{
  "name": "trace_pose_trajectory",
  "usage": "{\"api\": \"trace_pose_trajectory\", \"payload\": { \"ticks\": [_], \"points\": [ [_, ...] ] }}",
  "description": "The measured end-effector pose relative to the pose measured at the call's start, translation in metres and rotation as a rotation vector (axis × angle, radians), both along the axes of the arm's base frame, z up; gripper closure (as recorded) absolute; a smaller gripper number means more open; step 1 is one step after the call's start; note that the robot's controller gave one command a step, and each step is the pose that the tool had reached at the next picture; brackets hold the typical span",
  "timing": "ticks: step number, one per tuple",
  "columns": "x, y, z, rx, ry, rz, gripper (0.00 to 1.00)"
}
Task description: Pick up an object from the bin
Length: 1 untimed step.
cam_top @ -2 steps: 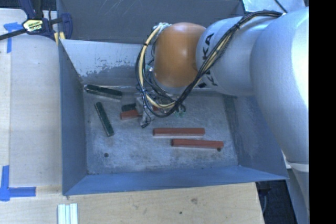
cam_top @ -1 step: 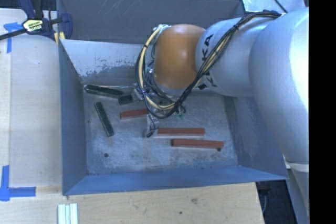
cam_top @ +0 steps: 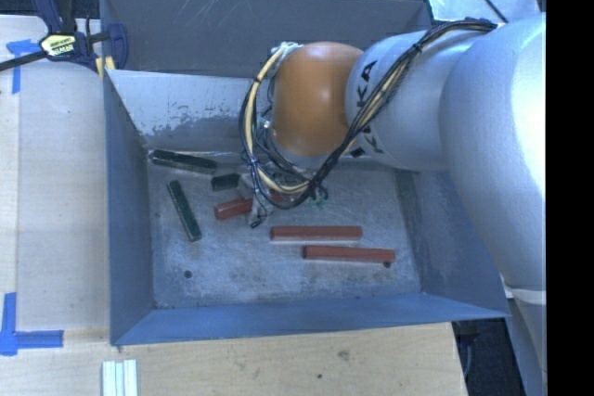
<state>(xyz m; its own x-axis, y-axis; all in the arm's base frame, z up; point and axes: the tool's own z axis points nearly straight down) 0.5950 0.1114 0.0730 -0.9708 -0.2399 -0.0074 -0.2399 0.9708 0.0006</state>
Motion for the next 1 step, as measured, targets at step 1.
{"api": "trace_pose_trajectory", "payload": {
  "ticks": [1],
  "points": [
    [-0.0439, 0.0077, 0.1446, 0.0, -0.004, -0.001, 1.0]
  ]
}}
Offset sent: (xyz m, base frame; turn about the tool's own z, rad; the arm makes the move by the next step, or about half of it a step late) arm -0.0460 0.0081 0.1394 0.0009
